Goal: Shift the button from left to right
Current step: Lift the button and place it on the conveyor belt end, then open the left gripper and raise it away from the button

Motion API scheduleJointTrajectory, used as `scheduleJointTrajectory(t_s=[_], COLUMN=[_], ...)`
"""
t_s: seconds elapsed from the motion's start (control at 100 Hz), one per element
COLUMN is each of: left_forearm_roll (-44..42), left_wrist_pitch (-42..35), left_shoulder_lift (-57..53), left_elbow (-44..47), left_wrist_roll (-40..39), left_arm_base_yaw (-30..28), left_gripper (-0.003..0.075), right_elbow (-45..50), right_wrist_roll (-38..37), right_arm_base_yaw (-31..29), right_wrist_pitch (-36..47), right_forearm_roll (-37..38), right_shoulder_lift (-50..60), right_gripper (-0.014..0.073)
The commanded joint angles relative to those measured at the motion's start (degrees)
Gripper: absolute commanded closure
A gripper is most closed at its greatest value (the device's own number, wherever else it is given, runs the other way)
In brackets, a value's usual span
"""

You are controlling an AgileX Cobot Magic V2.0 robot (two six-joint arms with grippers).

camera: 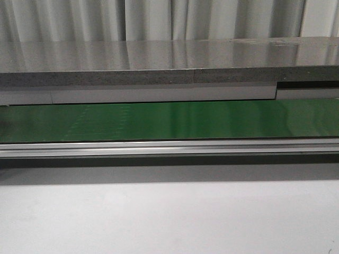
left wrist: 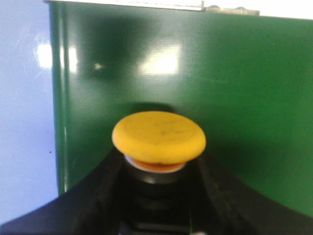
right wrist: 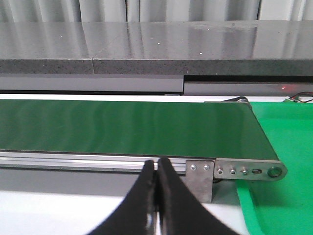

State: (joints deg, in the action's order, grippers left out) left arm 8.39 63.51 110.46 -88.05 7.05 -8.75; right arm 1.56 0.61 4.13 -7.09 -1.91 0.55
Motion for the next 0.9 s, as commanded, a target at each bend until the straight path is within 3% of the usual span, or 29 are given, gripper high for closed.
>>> scheduleJointTrajectory(t_s=[0.0, 0.13, 0.22, 0.89], left_forearm_roll=[1.2, 2.4, 2.9, 9.0], left_wrist_pitch=[-0.1, 0.2, 0.5, -0.4], left_shoulder_lift=[-3.1, -3.1, -3.1, -16.2], left_elbow=[-1.7, -1.7, -1.7, -0.3], left_wrist_roll=[0.2, 0.2, 0.2, 4.2], left_arm_base_yaw=[0.3, 0.3, 0.3, 0.6], left_gripper=[0.0378, 0.0190, 0.0125, 0.0120], right_elbow=[-0.8, -0.8, -0.8, -0.8], right_wrist_roll=[0.1, 0.1, 0.1, 0.1], right_arm_base_yaw=[-0.1, -0.1, -0.1, -0.1], right_wrist_pitch=[4.9, 4.9, 4.9, 4.9], right_forearm_roll=[-0.2, -0.2, -0.2, -0.2], right_shoulder_lift=[1.1, 1.1, 1.1, 1.1], right_gripper=[0.0662, 0.0662, 0.0662, 0.0662])
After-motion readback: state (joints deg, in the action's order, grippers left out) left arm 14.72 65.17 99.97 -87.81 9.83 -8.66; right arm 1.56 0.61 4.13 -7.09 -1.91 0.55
